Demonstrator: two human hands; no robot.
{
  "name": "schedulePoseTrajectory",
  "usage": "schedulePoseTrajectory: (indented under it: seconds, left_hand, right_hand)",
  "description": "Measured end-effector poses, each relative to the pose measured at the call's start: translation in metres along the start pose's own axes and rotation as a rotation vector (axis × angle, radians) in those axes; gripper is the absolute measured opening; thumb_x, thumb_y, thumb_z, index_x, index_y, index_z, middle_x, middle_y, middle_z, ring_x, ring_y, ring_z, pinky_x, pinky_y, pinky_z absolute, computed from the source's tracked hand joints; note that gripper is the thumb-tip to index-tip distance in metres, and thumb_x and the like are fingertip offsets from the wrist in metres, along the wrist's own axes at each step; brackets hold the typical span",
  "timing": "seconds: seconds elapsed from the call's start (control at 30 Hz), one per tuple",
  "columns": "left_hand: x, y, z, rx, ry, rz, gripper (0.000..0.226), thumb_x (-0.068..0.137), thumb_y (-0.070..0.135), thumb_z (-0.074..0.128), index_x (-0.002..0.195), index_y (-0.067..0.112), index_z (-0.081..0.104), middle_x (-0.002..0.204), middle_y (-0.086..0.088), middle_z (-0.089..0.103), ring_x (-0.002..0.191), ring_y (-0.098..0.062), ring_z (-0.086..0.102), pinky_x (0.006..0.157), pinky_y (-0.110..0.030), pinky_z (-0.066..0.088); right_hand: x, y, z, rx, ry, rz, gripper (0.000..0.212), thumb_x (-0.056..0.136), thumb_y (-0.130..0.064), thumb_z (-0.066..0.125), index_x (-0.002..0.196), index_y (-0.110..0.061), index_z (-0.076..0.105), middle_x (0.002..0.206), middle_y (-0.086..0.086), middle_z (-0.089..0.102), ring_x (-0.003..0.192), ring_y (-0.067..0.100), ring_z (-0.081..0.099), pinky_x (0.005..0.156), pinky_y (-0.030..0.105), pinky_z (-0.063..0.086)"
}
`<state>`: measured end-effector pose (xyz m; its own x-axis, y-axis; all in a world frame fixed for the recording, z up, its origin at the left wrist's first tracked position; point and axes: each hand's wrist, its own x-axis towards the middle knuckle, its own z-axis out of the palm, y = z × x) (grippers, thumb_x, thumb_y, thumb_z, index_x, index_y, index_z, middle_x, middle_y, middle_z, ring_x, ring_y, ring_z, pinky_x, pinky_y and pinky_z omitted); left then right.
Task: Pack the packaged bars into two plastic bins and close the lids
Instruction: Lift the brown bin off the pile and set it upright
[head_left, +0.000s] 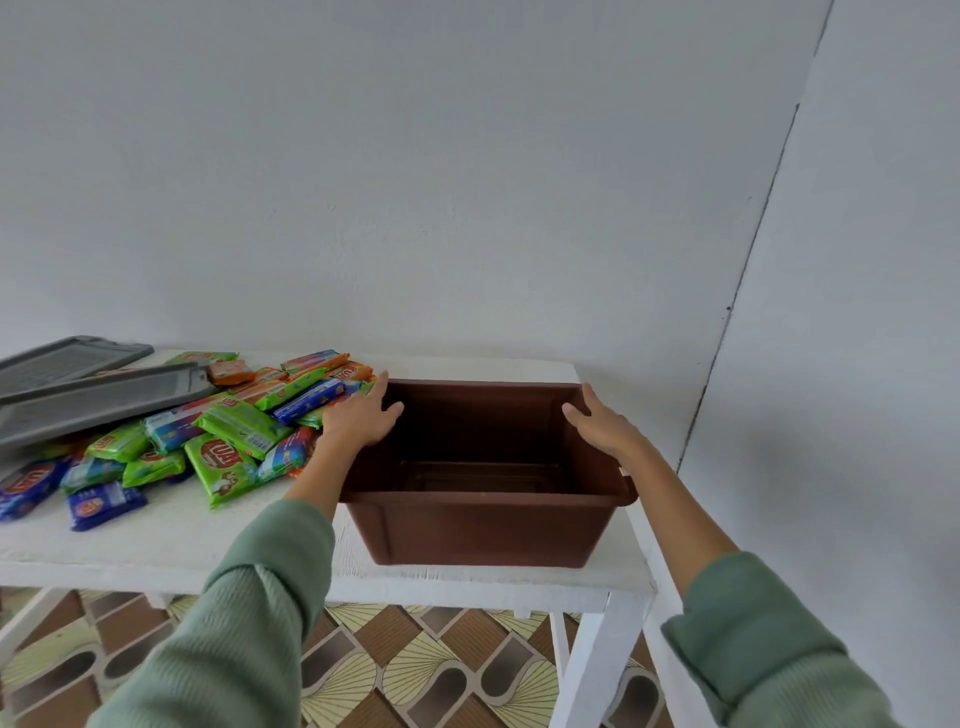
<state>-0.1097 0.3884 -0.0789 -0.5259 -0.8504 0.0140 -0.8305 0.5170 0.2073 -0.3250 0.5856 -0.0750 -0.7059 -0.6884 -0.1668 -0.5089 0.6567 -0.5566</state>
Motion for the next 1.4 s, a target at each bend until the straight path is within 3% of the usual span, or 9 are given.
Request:
schedulePoseTrajectory:
  seconds: [0.1, 0.2, 0.3, 0.53, 0.63, 0.77, 0.9, 1.03, 1.4]
  left_hand:
    - [0.002, -0.006, 0.001, -0.179, -0.068, 0.022, 0.064, 0.098, 0.037, 0.037, 0.15, 0.027, 0.001, 0.153, -0.016, 0.023, 0.137, -0.035, 0.031, 0.11, -0.042, 0.029]
    - [0.0, -0.004, 0.002, -0.094, -0.006, 0.033, 0.066, 0.097, 0.038, 0.039, 0.15, 0.025, 0.003, 0.155, -0.017, 0.018, 0.14, -0.036, 0.024, 0.11, -0.046, 0.029]
    - [-0.007, -0.003, 0.002, 0.001, 0.042, -0.016, 0.066, 0.096, 0.04, 0.04, 0.15, 0.024, 0.006, 0.156, -0.014, 0.012, 0.14, -0.037, 0.02, 0.109, -0.049, 0.028]
    - [-0.006, -0.015, 0.01, -0.157, -0.018, 0.022, 0.078, 0.092, 0.031, 0.051, 0.149, 0.024, -0.001, 0.144, -0.019, 0.039, 0.128, -0.034, 0.044, 0.104, -0.045, 0.039]
    - [-0.007, -0.013, 0.009, -0.169, -0.003, 0.016, 0.077, 0.092, 0.032, 0.051, 0.15, 0.024, 0.0, 0.146, -0.017, 0.038, 0.13, -0.033, 0.042, 0.106, -0.044, 0.038]
    - [-0.007, -0.016, 0.004, -0.257, -0.004, 0.014, 0.068, 0.093, 0.039, 0.047, 0.149, 0.022, 0.012, 0.15, -0.015, 0.031, 0.137, -0.034, 0.031, 0.11, -0.045, 0.032]
    - [-0.009, -0.028, -0.024, -0.35, 0.129, 0.02, 0.056, 0.092, 0.035, 0.05, 0.142, 0.016, 0.035, 0.139, -0.013, 0.047, 0.125, -0.031, 0.046, 0.098, -0.038, 0.04]
    - [-0.015, -0.062, -0.062, -0.373, 0.198, -0.062, 0.055, 0.092, 0.029, 0.05, 0.143, 0.017, 0.032, 0.144, -0.016, 0.039, 0.13, -0.032, 0.04, 0.103, -0.04, 0.036]
    - [-0.013, -0.261, -0.133, -0.41, 0.333, -0.389, 0.05, 0.092, 0.026, 0.052, 0.139, 0.014, 0.04, 0.137, -0.016, 0.047, 0.124, -0.03, 0.046, 0.098, -0.033, 0.038]
  right_hand:
    - [0.001, 0.003, 0.0, 0.041, -0.006, -0.017, 0.062, 0.097, -0.049, 0.031, 0.149, -0.035, 0.0, 0.156, 0.003, 0.02, 0.143, 0.03, 0.021, 0.114, 0.046, 0.022]
    - [-0.003, -0.001, 0.003, -0.135, 0.062, -0.022, 0.069, 0.095, -0.044, 0.041, 0.15, -0.031, 0.0, 0.155, 0.008, 0.021, 0.14, 0.033, 0.025, 0.108, 0.045, 0.03]
    - [-0.007, -0.001, 0.007, -0.236, 0.128, -0.037, 0.073, 0.094, -0.042, 0.046, 0.15, -0.027, 0.002, 0.157, 0.008, 0.011, 0.141, 0.035, 0.018, 0.107, 0.046, 0.031]
    - [0.001, 0.006, 0.005, -0.12, 0.061, -0.087, 0.073, 0.096, -0.032, 0.047, 0.15, -0.025, -0.001, 0.15, 0.01, 0.033, 0.134, 0.031, 0.038, 0.102, 0.039, 0.038]
    - [0.002, 0.004, 0.006, -0.096, 0.063, -0.073, 0.075, 0.094, -0.037, 0.05, 0.15, -0.026, 0.001, 0.153, 0.01, 0.026, 0.138, 0.033, 0.03, 0.107, 0.043, 0.033]
    - [0.0, -0.013, 0.004, -0.249, 0.173, -0.095, 0.074, 0.092, -0.046, 0.049, 0.15, -0.026, 0.008, 0.158, 0.009, 0.005, 0.145, 0.036, 0.004, 0.114, 0.054, 0.012]
    - [0.005, -0.061, -0.007, -0.122, 0.118, -0.272, 0.074, 0.092, -0.045, 0.05, 0.15, -0.024, 0.01, 0.158, 0.007, 0.011, 0.145, 0.031, 0.011, 0.117, 0.049, 0.017]
    - [0.004, -0.133, -0.002, 0.008, 0.005, -0.453, 0.072, 0.093, -0.037, 0.052, 0.15, -0.02, 0.011, 0.156, 0.005, 0.019, 0.144, 0.026, 0.019, 0.114, 0.037, 0.02]
    - [0.02, -0.35, 0.139, -0.012, -0.254, -0.72, 0.072, 0.094, -0.035, 0.051, 0.151, -0.018, 0.009, 0.156, 0.007, 0.018, 0.143, 0.026, 0.022, 0.111, 0.034, 0.025]
